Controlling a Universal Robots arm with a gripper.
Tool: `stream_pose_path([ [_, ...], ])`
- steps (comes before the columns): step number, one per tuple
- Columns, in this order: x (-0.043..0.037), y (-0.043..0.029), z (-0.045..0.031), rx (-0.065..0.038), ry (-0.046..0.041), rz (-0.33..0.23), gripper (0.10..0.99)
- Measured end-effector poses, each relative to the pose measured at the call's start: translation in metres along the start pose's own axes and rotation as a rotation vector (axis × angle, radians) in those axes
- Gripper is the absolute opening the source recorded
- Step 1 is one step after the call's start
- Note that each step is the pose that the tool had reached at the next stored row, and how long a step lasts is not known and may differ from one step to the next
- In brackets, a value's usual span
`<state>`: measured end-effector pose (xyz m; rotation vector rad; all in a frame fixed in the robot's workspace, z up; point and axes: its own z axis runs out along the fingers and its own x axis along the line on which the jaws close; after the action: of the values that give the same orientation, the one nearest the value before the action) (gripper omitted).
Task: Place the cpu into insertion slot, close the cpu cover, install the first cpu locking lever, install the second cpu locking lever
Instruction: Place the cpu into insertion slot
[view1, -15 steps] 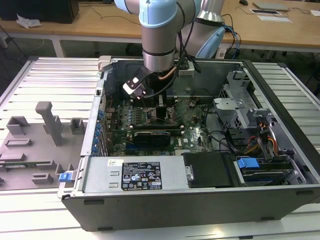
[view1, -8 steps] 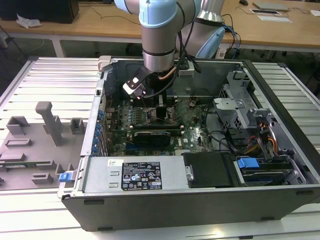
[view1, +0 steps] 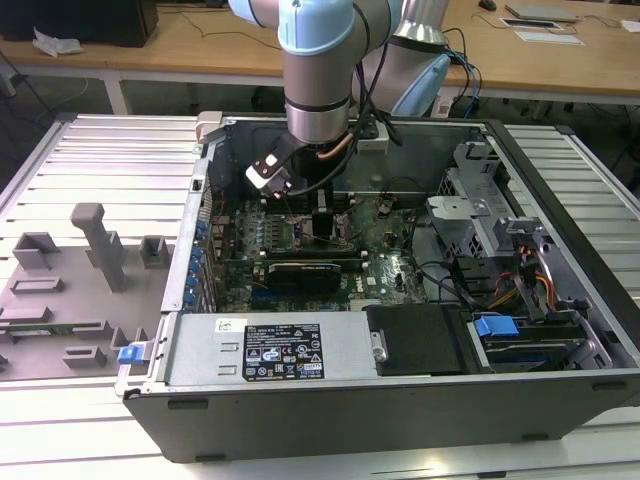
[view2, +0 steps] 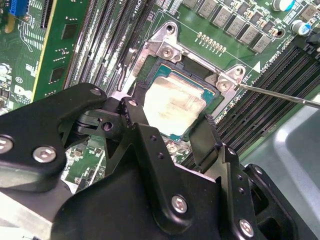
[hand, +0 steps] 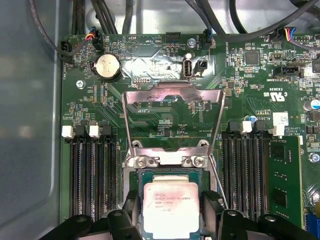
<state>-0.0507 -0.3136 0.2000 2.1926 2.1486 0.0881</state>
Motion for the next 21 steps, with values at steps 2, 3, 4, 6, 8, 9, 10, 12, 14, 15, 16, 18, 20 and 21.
stream_pose_path([
  [2,0.0001,0.0000,0.0000,0.000,0.0003,0.000,0.616],
  [3,0.0000,0.0000,-0.0001,0.000,0.0001,0.000,0.616],
  [4,0.0000,0.0000,-0.0002,0.000,0.0000,0.000,0.616],
  [6,0.0000,0.0000,-0.0002,0.000,0.0001,0.000,0.616],
  [8,-0.0001,0.0000,-0.0004,0.000,-0.0002,0.000,0.600],
  [9,0.0000,0.0000,-0.0004,0.000,-0.0001,0.000,0.533],
  [10,0.0000,0.0000,-0.0004,0.000,-0.0001,0.000,0.533],
  [12,0.0000,0.0000,-0.0004,0.000,0.0001,0.000,0.533],
  [14,0.0000,0.0001,-0.0015,0.000,0.0002,0.000,0.533],
  [15,0.0000,0.0002,-0.0017,0.000,0.0002,0.000,0.533],
  [16,0.0000,0.0002,-0.0017,0.000,0.0004,-0.001,0.533],
  [18,0.0000,0.0001,-0.0017,0.000,0.0003,-0.002,0.533],
  [20,-0.0001,0.0001,-0.0011,0.000,0.0002,-0.003,0.533],
  [21,-0.0001,0.0000,-0.0009,0.000,0.0001,-0.003,0.533],
])
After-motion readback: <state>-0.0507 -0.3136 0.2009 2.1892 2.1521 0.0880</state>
